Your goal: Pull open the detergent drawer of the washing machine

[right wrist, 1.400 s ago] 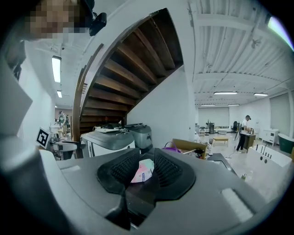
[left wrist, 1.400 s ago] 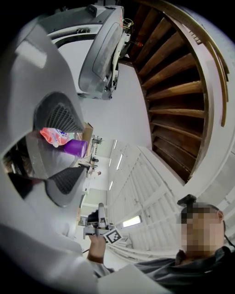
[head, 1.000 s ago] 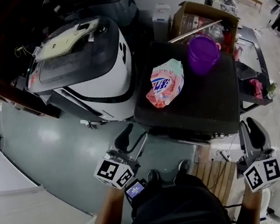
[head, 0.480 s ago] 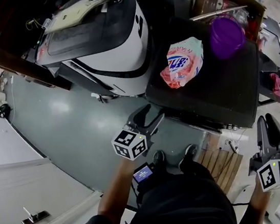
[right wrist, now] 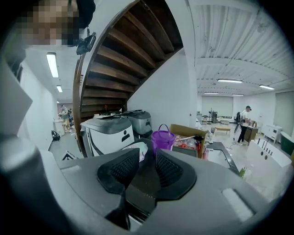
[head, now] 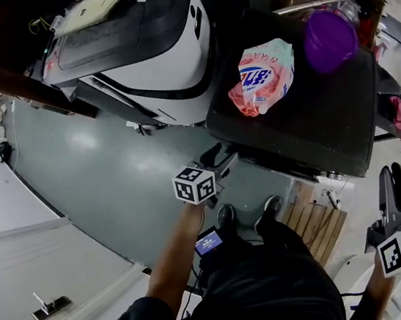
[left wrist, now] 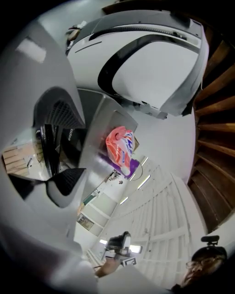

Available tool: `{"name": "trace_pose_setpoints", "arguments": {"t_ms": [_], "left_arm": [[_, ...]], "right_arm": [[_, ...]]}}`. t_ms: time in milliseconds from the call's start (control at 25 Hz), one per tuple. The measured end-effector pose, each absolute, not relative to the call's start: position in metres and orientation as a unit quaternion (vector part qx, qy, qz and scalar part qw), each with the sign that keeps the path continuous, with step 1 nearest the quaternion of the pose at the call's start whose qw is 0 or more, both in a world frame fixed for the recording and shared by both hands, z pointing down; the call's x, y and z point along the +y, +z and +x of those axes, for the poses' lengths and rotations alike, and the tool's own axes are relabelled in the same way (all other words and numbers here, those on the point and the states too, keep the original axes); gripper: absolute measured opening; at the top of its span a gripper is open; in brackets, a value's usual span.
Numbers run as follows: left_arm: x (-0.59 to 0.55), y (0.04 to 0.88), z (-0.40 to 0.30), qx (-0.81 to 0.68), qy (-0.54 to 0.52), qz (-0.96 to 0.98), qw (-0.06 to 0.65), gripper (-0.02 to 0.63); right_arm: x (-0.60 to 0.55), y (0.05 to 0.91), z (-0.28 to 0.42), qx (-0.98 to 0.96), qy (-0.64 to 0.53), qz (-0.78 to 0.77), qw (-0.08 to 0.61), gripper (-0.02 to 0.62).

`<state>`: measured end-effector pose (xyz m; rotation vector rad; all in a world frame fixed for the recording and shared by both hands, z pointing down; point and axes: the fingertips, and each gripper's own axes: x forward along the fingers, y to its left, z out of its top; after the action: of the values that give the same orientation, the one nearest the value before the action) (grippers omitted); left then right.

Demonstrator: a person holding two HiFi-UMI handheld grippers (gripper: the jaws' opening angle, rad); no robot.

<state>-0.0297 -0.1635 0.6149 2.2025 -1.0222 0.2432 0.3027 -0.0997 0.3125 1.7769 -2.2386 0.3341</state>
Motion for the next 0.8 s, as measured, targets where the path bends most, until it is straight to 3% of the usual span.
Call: {"name": "trace_pose_setpoints", "arguments": {"t_ms": [320, 800], "left_arm": [[-0.166, 0.672, -0.029, -0.383, 0.044, 0.819, 0.426, 0.321], [-0.173, 0.709, -0.009, -0.356, 0.033, 0.822, 0.444, 0.351]], "right_arm": [[-0.095, 0.32, 0.31, -0.763, 0.12, 0.615, 0.158, 0.095], [-0.091, 0.33, 0.315, -0.759, 0.124, 0.613, 0.183, 0.095]]}}
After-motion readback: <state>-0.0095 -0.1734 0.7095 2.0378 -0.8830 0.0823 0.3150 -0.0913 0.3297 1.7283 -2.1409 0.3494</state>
